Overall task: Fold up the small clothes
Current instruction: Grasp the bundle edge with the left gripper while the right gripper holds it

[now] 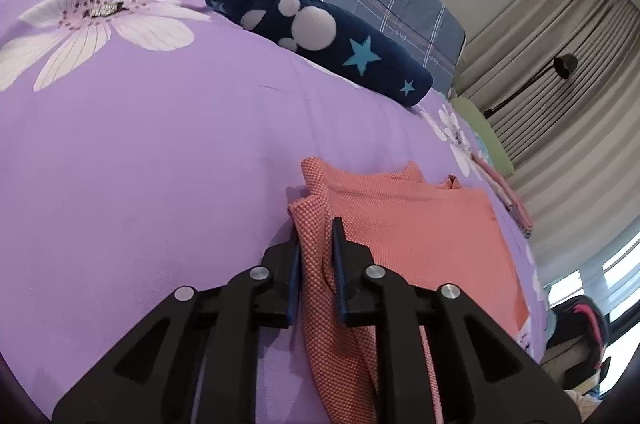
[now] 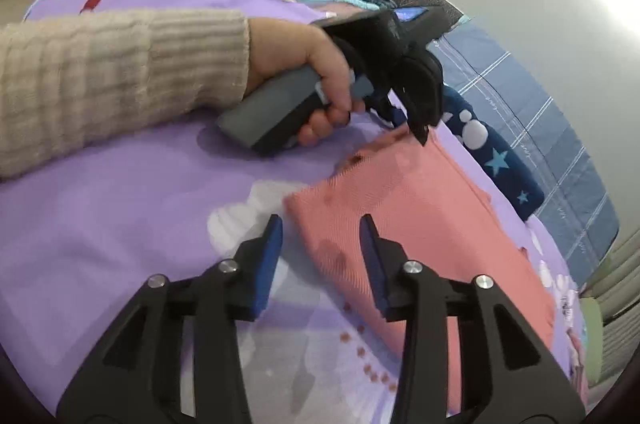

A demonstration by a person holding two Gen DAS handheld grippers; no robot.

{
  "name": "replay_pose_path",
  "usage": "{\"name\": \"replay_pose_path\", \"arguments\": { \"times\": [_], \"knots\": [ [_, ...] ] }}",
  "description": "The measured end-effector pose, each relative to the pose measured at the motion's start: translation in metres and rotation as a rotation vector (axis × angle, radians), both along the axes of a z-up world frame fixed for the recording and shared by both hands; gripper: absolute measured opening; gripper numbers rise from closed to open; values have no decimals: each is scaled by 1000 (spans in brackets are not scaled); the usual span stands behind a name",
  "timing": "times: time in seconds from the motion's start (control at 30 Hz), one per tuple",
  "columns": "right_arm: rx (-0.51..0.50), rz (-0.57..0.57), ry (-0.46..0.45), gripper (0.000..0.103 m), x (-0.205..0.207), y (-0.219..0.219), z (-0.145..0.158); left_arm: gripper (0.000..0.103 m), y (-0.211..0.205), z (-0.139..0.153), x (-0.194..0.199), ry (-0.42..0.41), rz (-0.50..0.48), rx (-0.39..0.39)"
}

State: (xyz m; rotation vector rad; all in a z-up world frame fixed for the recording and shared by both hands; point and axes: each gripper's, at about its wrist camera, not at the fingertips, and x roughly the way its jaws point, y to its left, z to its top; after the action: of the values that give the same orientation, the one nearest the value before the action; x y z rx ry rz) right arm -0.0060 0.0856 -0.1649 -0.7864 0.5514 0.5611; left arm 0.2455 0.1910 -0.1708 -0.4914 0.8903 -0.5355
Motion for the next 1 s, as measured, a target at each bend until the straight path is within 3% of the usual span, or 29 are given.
{"name": "replay_pose_path", "arguments": {
  "times": [0.63,0.8,0.93,1.0],
  "knots": [
    [-56,-112,-25,41,26,14,-10,17,-2,-2,1,1,-7,-6],
    [-88,-135,-84,40,35,26,-15,19,-3,-3,2,3,-15,-18],
    [-73,-144,-48,28,49,28,-15,32,-5,-1,1,-9,-46,-32],
    [-72,-136,-37,11,49,28,-15,45,-10,2,-1,-23,-79,-35]
  ]
}}
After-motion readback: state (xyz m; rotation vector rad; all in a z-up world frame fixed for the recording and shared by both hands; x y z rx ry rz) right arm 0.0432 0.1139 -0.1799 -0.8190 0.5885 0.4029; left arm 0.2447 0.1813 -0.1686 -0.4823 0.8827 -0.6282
